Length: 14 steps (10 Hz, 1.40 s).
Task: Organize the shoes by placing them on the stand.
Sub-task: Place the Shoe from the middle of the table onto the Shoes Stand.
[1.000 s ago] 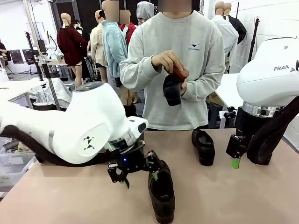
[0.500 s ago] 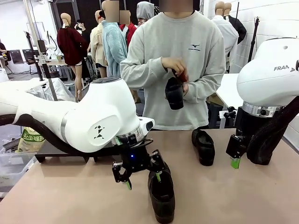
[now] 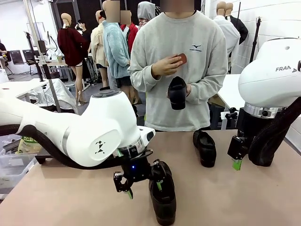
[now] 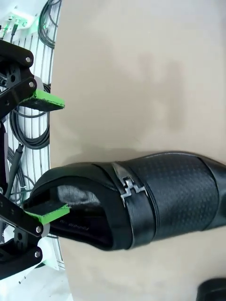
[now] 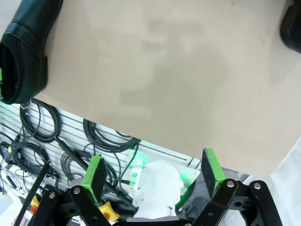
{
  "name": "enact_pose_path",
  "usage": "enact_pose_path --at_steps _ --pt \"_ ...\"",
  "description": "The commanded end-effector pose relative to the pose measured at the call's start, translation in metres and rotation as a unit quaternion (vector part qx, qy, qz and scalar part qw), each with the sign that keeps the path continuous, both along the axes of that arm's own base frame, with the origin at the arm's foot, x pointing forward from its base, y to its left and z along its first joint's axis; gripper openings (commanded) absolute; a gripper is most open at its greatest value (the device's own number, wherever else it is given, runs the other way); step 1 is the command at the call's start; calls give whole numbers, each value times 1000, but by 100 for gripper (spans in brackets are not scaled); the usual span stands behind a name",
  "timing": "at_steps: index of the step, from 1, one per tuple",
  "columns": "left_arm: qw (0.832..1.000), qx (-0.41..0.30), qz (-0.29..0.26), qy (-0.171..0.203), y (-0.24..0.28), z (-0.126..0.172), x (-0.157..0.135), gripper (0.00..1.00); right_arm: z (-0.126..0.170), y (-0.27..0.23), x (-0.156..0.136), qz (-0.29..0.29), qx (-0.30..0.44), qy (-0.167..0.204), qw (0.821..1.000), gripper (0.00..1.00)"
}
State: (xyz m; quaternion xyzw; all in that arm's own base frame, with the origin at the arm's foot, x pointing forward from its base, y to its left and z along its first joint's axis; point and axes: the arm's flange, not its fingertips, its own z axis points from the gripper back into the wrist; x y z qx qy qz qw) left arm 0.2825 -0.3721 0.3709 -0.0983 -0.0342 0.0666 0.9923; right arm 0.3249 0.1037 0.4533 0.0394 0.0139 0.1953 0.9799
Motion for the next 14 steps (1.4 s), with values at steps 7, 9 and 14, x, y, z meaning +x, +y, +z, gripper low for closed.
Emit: enact_pose_path --at_steps 7,9,14 --pt "998 5 -42 41 -27 -36 6 84 1 2 0 -6 -3 0 1000 100" --pt "998 4 -52 35 -31 -35 7 49 1 2 0 -6 -3 0 1000 100" --pt "998 6 -51 31 -28 -37 6 0 1 2 0 -6 -3 0 1000 100"
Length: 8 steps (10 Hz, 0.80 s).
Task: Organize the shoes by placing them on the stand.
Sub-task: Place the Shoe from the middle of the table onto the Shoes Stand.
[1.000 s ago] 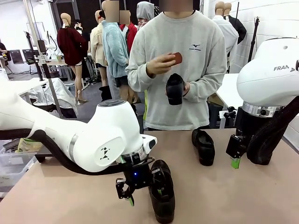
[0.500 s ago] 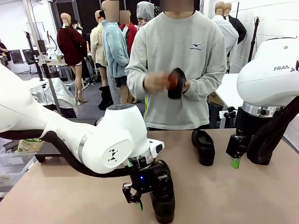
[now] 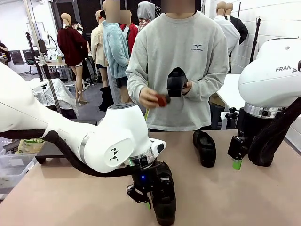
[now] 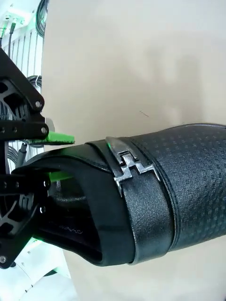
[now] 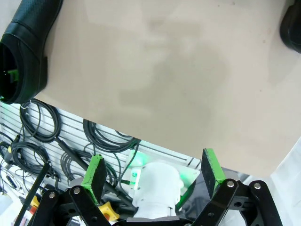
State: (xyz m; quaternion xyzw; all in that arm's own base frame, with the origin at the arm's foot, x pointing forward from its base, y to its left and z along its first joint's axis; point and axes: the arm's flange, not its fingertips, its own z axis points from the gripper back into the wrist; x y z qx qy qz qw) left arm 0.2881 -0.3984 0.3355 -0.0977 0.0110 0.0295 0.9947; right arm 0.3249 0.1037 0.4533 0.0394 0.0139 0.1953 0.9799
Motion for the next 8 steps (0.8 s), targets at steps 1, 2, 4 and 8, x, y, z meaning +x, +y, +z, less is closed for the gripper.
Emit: enact_pose_path --at_steps 1,2,4,8 --pt "1000 10 -11 -11 -2 -1 -1 0 1 2 0 -6 -3 0 1000 100" --pt "1000 11 -11 -11 -2 -1 -2 0 1 2 0 -6 -3 0 1000 100" --pt "1000 17 -10 2 -1 4 -3 0 1 2 0 -6 -3 0 1000 100" --pt "997 1 -46 60 8 48 -12 0 1 2 0 -6 -3 0 1000 100"
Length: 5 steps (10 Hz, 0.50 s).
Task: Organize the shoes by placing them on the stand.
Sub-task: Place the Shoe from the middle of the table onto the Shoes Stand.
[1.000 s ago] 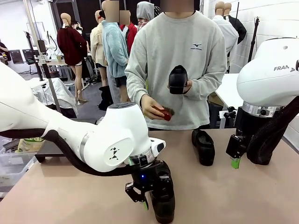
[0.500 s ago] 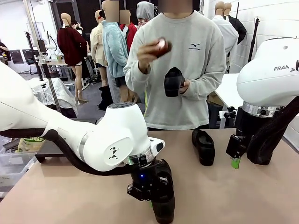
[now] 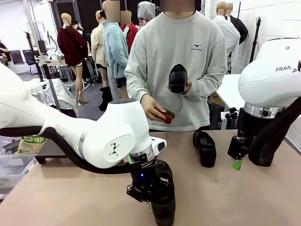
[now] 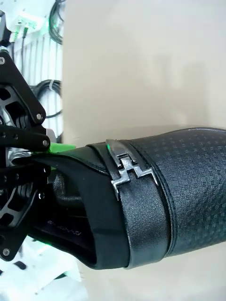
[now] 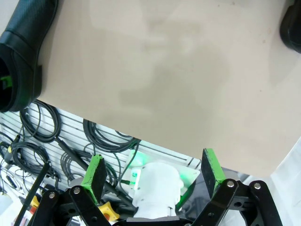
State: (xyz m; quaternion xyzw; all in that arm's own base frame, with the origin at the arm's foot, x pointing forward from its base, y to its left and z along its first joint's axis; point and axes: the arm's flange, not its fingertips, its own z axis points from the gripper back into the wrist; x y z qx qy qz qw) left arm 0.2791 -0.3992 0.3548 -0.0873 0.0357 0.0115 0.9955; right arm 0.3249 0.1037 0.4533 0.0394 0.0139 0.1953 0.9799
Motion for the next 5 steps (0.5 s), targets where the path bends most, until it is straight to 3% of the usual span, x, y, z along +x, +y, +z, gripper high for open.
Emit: enact_pose_path --at_steps 1,3,5 --pt "996 -36 -49 60 19 51 -7 0 1 2 0 -6 -3 0 1000 100" --pt "998 -11 -52 13 56 102 -6 0 1 2 0 -6 -3 0 1000 100" --pt "994 -14 9 -105 121 148 14 0 1 2 0 -6 -3 0 1000 100"
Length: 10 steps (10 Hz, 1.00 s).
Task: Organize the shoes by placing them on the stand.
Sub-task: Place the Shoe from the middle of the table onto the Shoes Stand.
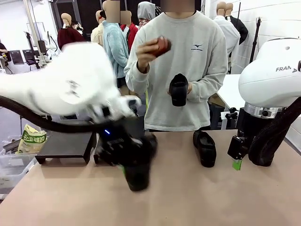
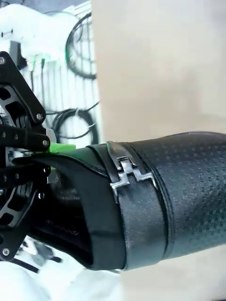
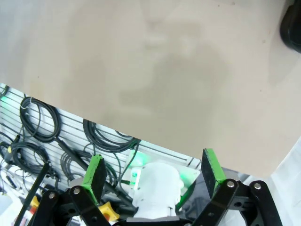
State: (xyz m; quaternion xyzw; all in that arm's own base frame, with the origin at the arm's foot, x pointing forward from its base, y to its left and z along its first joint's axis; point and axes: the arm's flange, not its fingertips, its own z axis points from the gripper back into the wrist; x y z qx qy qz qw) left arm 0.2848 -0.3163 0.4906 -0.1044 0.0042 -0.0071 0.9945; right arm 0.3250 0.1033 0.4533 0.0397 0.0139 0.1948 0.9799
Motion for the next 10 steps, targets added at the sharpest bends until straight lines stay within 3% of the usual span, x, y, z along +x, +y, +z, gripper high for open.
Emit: enact_pose_path --at_steps 1,2,3,5,6,7,10 --pt "991 8 48 -125 65 27 16 0 1 2 0 -6 -3 0 1000 100" --pt "986 8 46 -157 86 41 20 0 1 2 0 -6 -3 0 1000 100" --pt "985 63 29 -160 106 57 19 0 1 2 0 -6 -3 0 1000 100" --pt "987 59 44 -142 147 82 18 0 1 2 0 -6 -3 0 1000 100" --pt "984 -50 99 -141 133 93 11 0 1 2 0 -6 -3 0 1000 100" --pt "987 53 44 -147 136 72 24 0 1 2 0 -6 -3 0 1000 100" --pt "987 53 44 -147 136 72 24 0 1 2 0 -6 -3 0 1000 100"
